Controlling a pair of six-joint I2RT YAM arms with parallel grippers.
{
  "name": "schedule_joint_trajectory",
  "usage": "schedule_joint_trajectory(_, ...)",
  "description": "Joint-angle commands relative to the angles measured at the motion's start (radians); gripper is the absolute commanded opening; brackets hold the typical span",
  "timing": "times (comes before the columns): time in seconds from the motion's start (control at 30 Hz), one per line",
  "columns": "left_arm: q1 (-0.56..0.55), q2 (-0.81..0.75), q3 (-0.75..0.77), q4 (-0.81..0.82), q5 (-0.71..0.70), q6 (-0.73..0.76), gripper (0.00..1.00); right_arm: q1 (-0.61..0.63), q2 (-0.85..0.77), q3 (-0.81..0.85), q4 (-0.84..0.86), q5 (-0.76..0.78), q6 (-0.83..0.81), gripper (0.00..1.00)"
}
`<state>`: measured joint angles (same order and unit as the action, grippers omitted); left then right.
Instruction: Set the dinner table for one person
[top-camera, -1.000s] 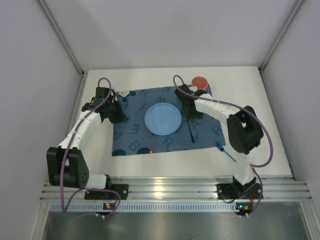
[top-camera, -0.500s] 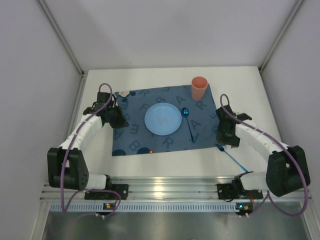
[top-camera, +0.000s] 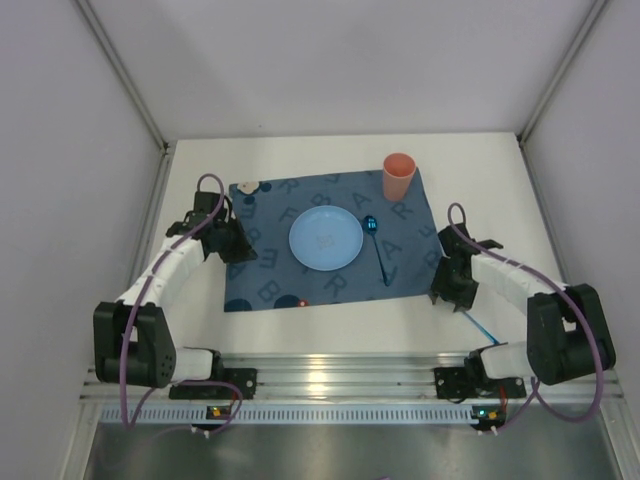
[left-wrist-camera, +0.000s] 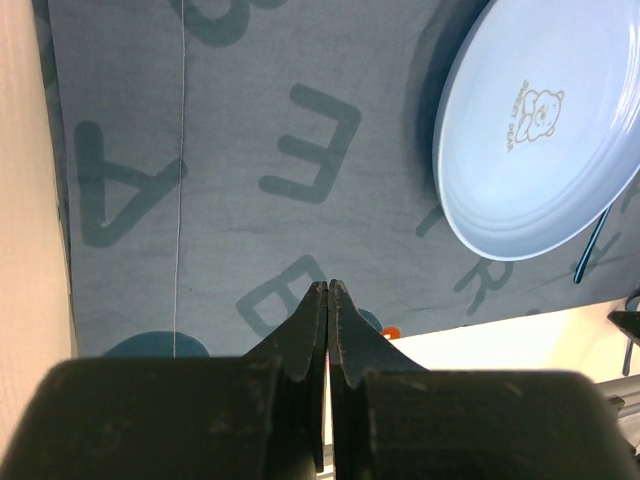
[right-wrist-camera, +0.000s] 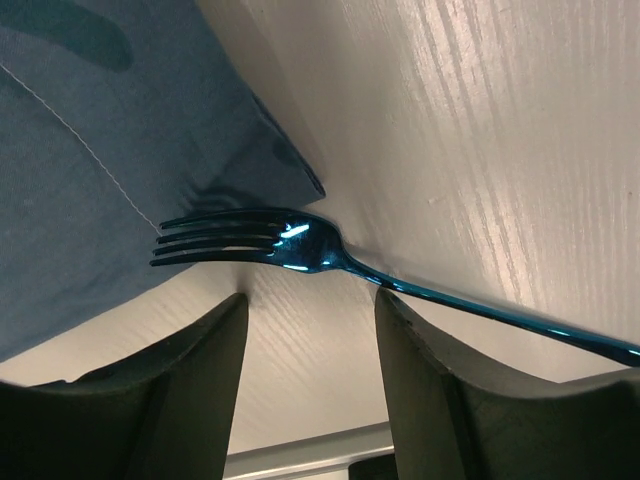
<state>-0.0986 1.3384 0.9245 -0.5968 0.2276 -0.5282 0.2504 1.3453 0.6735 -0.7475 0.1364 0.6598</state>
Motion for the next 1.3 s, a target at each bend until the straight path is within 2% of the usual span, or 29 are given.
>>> schedule_joint_trajectory(0.0, 0.004, -0.036, -0.018, 0.038, 0.004, -0.015, 0.0, -0.03, 0.044, -0.028, 0.068, -0.004, 0.009, 0.54)
schedule_joint_trajectory(0.17, 0.004, -0.042, -0.016, 0.035, -0.007, -0.013, 0.0, -0.022, 0.02, 0.023, 0.033, -0.003, 0.0, 0.49)
schedule_joint_trajectory(0.33, 0.004, -0.039, -0.021, 0.038, -0.013, -0.024, 0.0, -0.022, -0.08, 0.127, -0.079, 0.041, -0.035, 0.54)
schedule_joint_trajectory(0.43, 0.004, -0.032, -0.035, 0.057, -0.002, -0.032, 0.0, -0.025, -0.037, 0.14, -0.073, 0.055, -0.049, 0.54)
schedule_joint_trajectory(0.57, 0.004, -0.008, -0.016, 0.063, 0.004, -0.032, 0.0, -0.023, 0.032, 0.107, -0.004, -0.03, -0.011, 0.52)
schedule_joint_trajectory(0.73, 0.004, 0.001, 0.023, 0.04, -0.022, -0.018, 0.0, -0.013, 0.025, 0.121, 0.016, -0.099, -0.009, 0.53)
schedule_joint_trajectory(0.93, 0.004, 0.016, -0.001, 0.06, -0.008, -0.038, 0.0, 0.004, 0.06, 0.109, 0.043, -0.195, -0.031, 0.52)
schedule_joint_trajectory(1.27, 0.002, 0.074, 0.051, 0.066, -0.011, -0.036, 0.0, -0.04, 0.222, 0.141, 0.126, -0.117, -0.051, 0.52)
